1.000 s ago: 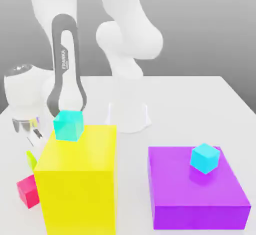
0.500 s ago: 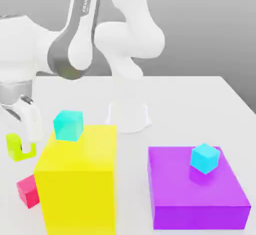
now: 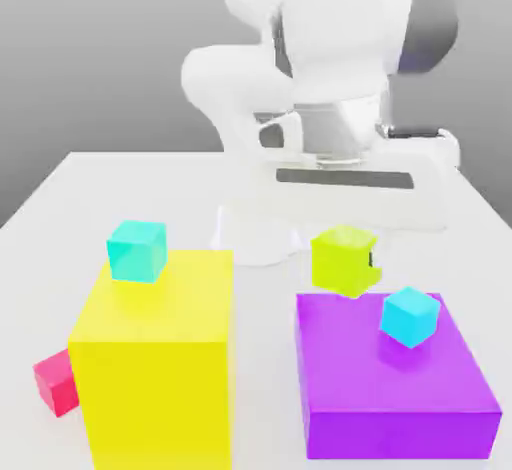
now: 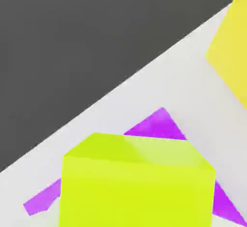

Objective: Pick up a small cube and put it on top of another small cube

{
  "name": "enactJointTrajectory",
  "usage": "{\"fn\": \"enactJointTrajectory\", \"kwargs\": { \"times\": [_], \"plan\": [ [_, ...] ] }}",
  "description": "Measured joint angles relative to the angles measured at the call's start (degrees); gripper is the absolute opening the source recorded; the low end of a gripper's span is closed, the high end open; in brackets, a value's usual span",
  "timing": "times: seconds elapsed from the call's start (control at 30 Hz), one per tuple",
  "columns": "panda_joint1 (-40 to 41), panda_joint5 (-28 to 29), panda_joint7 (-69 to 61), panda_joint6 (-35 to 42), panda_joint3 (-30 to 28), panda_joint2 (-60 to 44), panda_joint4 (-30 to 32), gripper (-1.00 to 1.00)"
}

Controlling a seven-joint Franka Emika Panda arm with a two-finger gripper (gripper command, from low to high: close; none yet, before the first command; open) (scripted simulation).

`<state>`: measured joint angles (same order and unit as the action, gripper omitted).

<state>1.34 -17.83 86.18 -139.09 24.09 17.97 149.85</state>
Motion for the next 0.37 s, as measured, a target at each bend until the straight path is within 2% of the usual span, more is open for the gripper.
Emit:
{"fn": "enactJointTrajectory", "kwargs": {
  "times": [0.1,0.27,0.3,0.37],
  "plan": [
    [-1.10,3.64,8.78,1.49,6.47,-0.33,2.77,-1.00],
    [0.67,8.59,13.51,-8.01,9.54,-8.57,5.43,-1.00],
    [0.83,9.05,13.89,-9.18,9.78,-9.53,5.69,1.00],
    [0.83,9.05,13.89,-9.18,9.78,-9.53,5.69,1.00]
  ]
}}
